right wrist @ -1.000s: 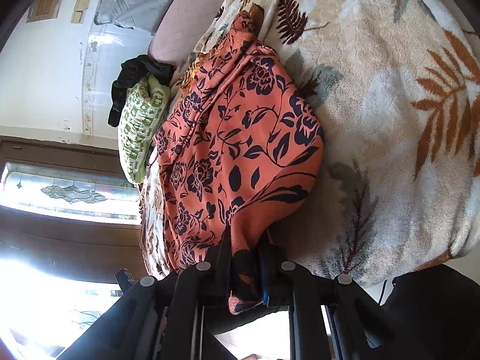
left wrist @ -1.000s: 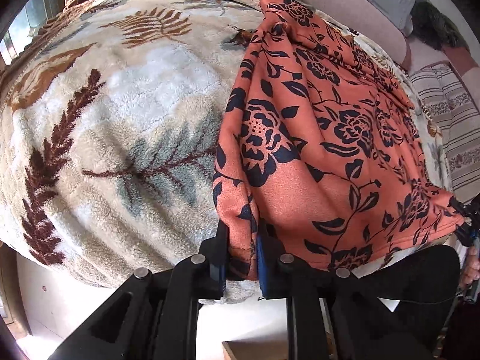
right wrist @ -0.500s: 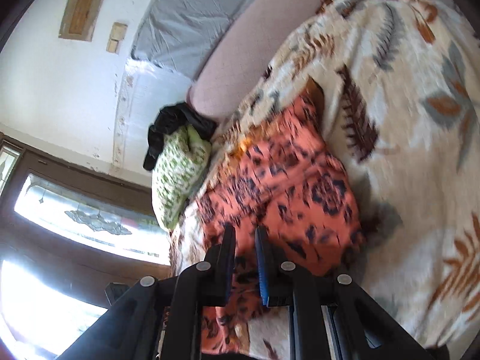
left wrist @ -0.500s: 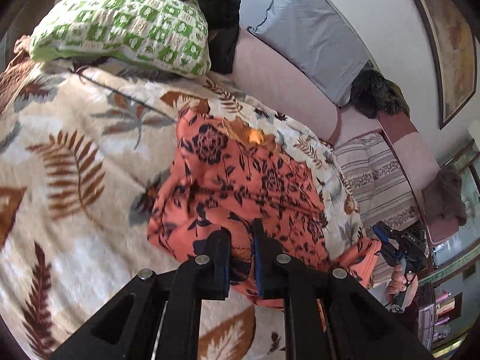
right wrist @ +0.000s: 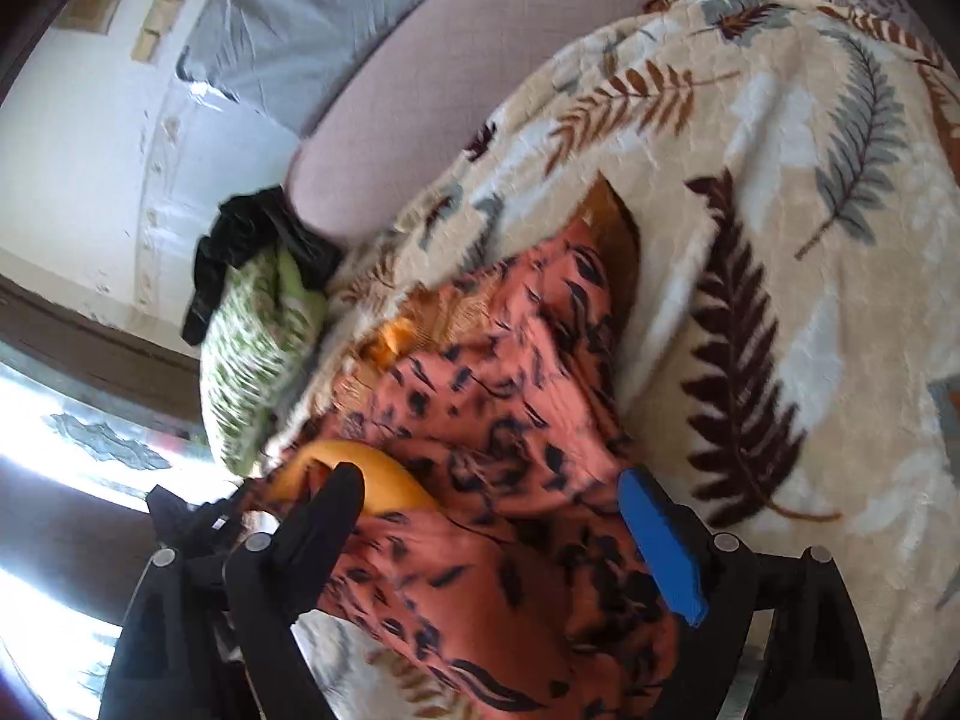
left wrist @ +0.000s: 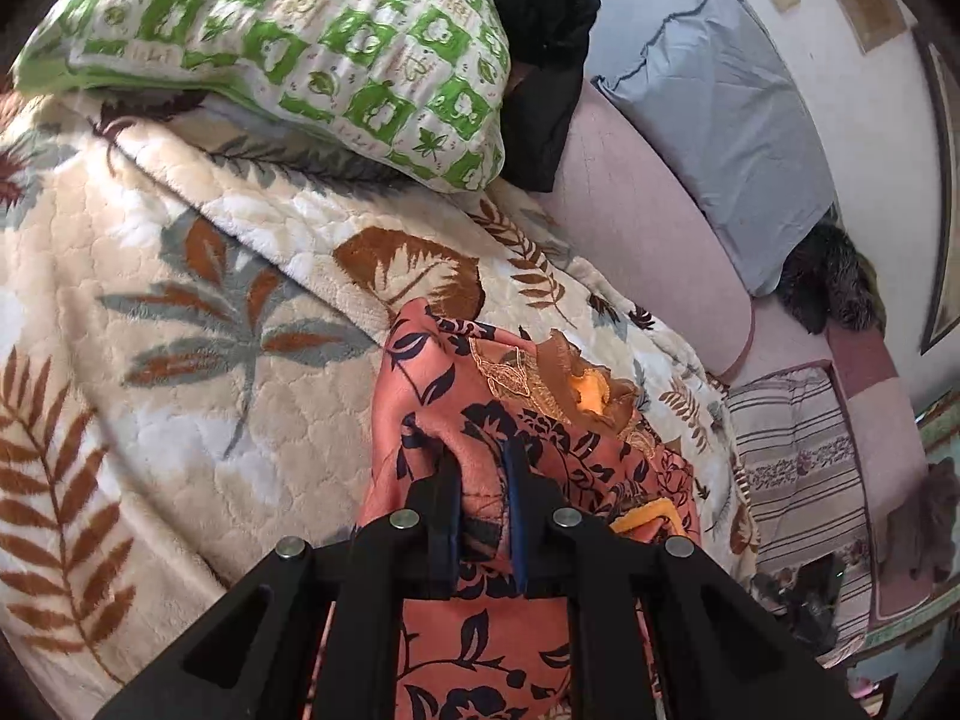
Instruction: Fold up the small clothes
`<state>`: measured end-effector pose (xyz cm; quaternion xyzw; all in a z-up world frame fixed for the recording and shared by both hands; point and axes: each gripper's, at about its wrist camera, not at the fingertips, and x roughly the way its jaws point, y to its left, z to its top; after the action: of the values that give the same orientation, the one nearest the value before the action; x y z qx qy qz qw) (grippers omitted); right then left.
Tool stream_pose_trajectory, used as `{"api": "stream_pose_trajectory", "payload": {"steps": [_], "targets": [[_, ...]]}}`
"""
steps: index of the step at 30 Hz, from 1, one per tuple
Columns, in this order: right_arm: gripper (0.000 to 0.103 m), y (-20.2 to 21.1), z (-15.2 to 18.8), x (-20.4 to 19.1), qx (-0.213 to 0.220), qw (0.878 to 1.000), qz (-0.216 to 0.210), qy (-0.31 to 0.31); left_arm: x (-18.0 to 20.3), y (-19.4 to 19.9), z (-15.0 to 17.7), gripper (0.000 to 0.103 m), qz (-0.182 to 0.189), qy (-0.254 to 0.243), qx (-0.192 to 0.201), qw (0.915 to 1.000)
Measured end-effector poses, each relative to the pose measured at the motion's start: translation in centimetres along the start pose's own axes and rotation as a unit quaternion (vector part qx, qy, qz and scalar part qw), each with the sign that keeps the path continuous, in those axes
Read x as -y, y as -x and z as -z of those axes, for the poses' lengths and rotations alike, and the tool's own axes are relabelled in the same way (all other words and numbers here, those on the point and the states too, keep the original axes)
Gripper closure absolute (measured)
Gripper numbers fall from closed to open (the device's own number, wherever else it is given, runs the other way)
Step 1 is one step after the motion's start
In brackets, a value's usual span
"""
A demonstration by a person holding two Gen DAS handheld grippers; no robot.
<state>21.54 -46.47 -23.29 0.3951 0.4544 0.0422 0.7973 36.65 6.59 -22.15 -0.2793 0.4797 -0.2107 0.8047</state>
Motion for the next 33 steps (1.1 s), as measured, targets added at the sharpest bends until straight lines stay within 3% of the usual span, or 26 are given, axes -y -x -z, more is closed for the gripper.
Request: {"api": "stream_pose_trajectory", "payload": {"steps": [4, 6, 8, 15, 17, 20, 24, 25, 26, 28, 33], "targets": [[0.016, -0.7, 3.3, 1.7, -0.022, 1.0, -0.011, 0.011, -2.1, 3.9, 3.3, 0.09, 0.027, 0.031, 0.059, 0.9974], [0.018, -1.1, 4.8, 1.0, -0.023, 0.999, 0.013, 0.03, -3.3, 5.7, 4.7, 0.09, 0.049, 0.046, 0.083, 0.9942], [0.026, -1.5, 6.4, -0.1, -0.028, 0.997, 0.037, 0.058, -4.3, 6.5, 5.1, 0.09, 0.062, 0.062, 0.087, 0.9923], [0.027, -3.8, 12.8, -4.0, -0.077, 0.975, 0.114, 0.177, -5.2, 6.4, 4.5, 0.09, 0.075, 0.053, 0.076, 0.9928], [0.027, -3.4, 12.1, -3.9, -0.066, 0.979, 0.103, 0.165, -4.7, 6.3, 4.6, 0.09, 0.068, 0.035, 0.073, 0.9944], [0.027, -2.4, 9.4, -2.9, -0.034, 0.993, 0.06, 0.098, -4.3, 6.5, 4.6, 0.09, 0.071, 0.022, 0.072, 0.9946], [0.028, -5.1, 6.8, -0.5, -0.081, 0.996, 0.03, 0.012, -4.4, 6.4, 4.3, 0.09, 0.074, 0.022, 0.071, 0.9945], [0.045, -5.8, 6.6, 0.4, -0.09, 0.996, 0.016, -0.013, -4.4, 6.2, 4.2, 0.09, 0.072, 0.023, 0.069, 0.9948], [0.07, -6.1, 6.5, 0.6, -0.094, 0.995, 0.01, -0.023, -4.5, 6.2, 4.2, 0.09, 0.07, 0.023, 0.067, 0.995], [0.091, -6.1, 6.5, 0.2, -0.093, 0.995, 0.007, -0.017, -4.4, 6.0, 3.9, 0.09, 0.072, 0.023, 0.065, 0.995], [0.093, -2.2, 3.5, -4.1, -0.015, 0.999, -0.021, 0.022, -2.3, 5.7, 1.8, 0.09, 0.086, 0.014, 0.054, 0.9948]]}}
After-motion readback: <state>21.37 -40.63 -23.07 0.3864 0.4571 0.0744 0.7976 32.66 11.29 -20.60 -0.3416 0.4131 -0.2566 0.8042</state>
